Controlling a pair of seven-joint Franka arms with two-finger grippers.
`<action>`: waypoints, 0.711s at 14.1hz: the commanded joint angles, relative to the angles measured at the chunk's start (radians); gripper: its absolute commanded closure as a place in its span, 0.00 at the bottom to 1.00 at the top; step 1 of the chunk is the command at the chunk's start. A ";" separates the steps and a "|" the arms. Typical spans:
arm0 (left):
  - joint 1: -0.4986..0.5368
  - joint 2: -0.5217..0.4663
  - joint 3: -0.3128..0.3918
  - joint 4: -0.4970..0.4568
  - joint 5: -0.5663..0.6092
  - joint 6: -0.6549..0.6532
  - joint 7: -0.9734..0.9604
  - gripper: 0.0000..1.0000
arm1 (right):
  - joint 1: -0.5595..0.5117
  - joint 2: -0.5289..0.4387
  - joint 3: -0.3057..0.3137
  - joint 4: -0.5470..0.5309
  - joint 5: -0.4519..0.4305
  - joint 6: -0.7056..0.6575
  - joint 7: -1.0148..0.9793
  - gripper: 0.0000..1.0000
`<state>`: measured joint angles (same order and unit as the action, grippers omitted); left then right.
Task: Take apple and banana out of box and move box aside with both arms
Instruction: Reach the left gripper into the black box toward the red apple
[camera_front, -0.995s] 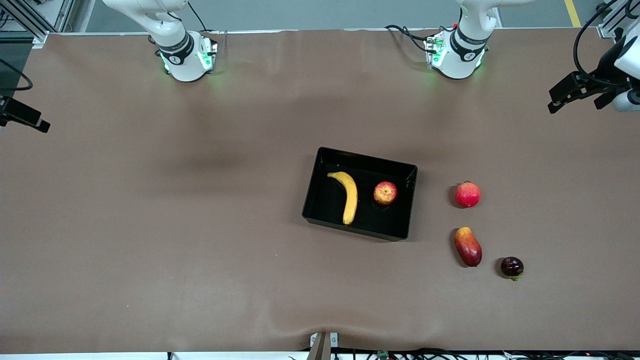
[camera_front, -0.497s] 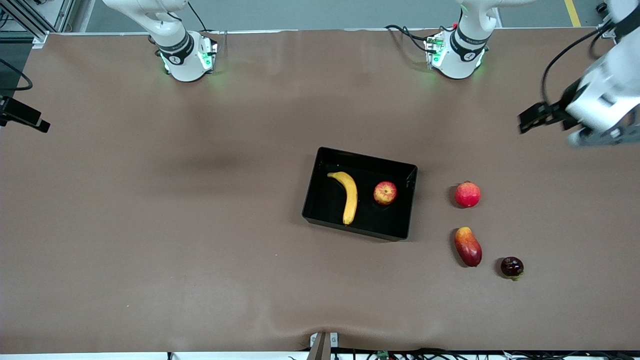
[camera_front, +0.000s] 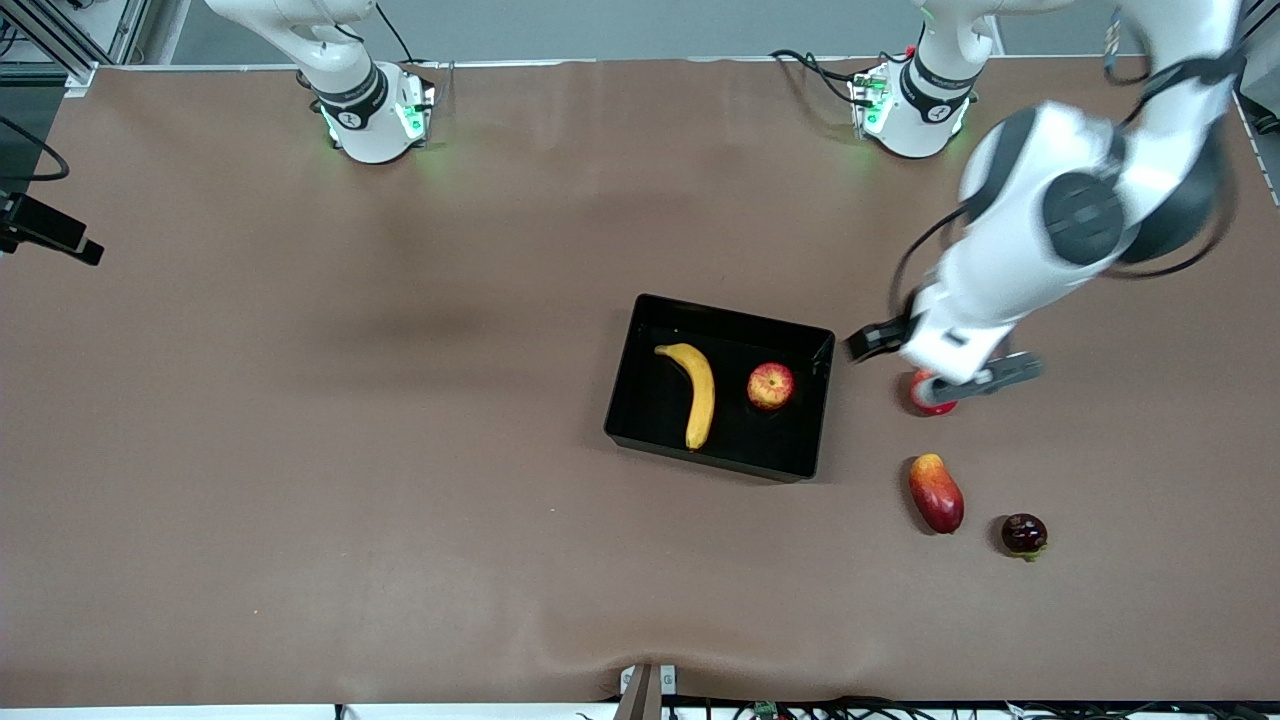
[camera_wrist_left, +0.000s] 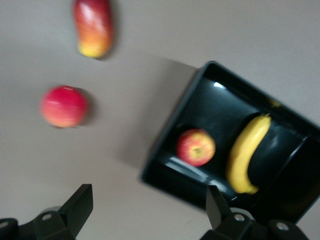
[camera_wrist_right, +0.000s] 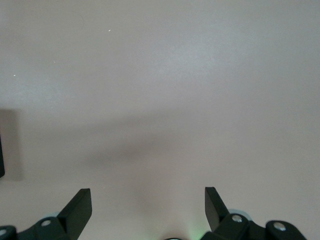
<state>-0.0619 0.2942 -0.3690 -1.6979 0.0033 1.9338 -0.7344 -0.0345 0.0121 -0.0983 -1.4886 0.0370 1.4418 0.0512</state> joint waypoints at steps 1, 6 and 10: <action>-0.071 0.104 -0.004 0.014 0.082 0.101 -0.191 0.00 | -0.004 0.009 0.005 0.017 0.014 -0.012 0.004 0.00; -0.151 0.267 0.005 0.015 0.167 0.241 -0.304 0.00 | 0.002 0.019 0.005 0.016 0.014 -0.008 0.004 0.00; -0.176 0.359 0.002 0.014 0.254 0.257 -0.373 0.00 | -0.004 0.048 0.003 0.014 0.012 0.005 0.003 0.00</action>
<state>-0.2188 0.6189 -0.3706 -1.6994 0.2213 2.1798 -1.0682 -0.0308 0.0364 -0.0954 -1.4886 0.0375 1.4447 0.0511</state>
